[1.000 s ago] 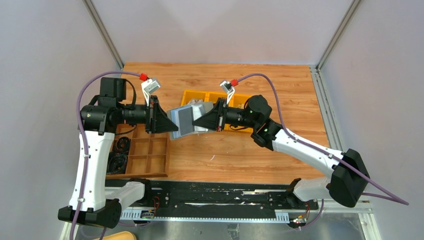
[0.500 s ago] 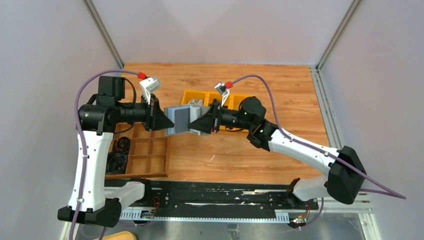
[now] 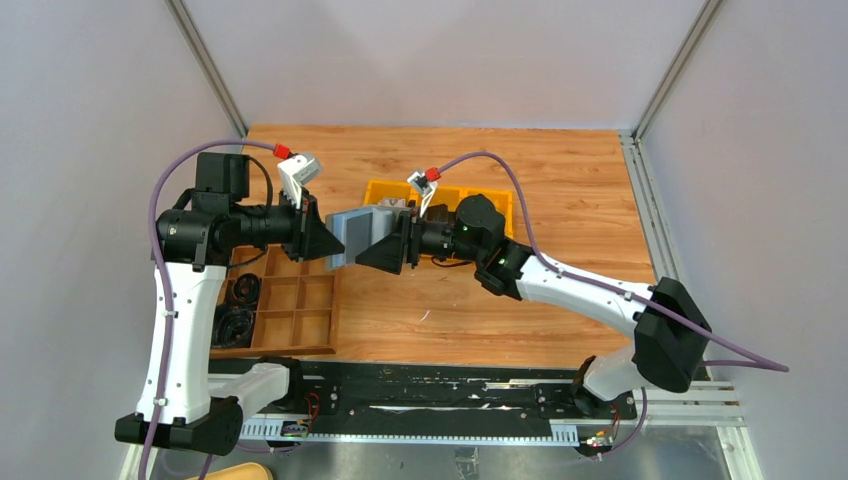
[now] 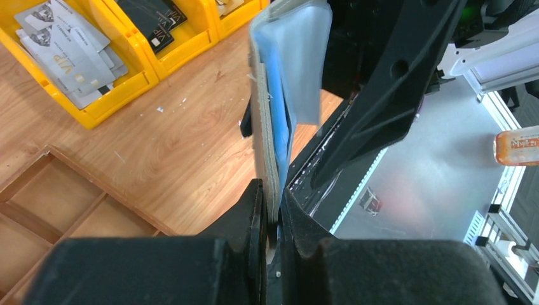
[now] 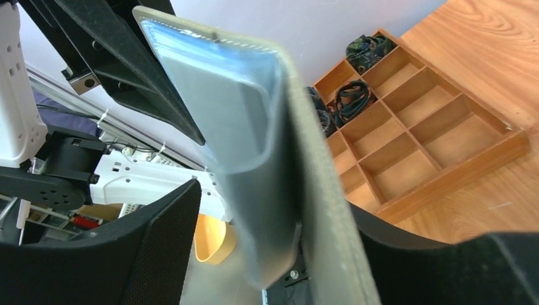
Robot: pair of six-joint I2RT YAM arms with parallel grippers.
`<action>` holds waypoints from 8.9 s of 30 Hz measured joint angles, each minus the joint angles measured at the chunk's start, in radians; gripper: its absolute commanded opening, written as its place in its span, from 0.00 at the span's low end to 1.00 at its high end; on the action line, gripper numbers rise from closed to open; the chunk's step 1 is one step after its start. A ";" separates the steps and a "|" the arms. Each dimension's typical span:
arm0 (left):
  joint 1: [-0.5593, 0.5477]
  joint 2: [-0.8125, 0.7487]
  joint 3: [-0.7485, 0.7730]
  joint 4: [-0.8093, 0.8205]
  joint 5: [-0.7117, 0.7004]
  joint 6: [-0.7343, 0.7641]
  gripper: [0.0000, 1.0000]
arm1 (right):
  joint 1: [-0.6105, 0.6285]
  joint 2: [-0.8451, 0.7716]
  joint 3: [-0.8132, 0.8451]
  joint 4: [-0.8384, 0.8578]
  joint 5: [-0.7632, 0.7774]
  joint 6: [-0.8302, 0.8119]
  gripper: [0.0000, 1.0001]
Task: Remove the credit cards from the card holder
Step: Remove the credit card from the card holder, then place the credit card in the storage box.
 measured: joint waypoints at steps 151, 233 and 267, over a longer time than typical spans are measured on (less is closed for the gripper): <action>0.006 -0.052 -0.026 0.163 0.116 -0.142 0.31 | -0.075 0.089 0.035 0.252 -0.203 0.361 0.10; 0.022 0.021 0.038 0.172 -0.074 -0.208 0.02 | -0.378 -0.232 -0.069 -0.132 -0.339 0.074 0.00; 0.024 -0.065 -0.026 0.171 0.014 -0.122 0.02 | -0.341 0.861 0.954 -0.855 -0.100 -0.441 0.15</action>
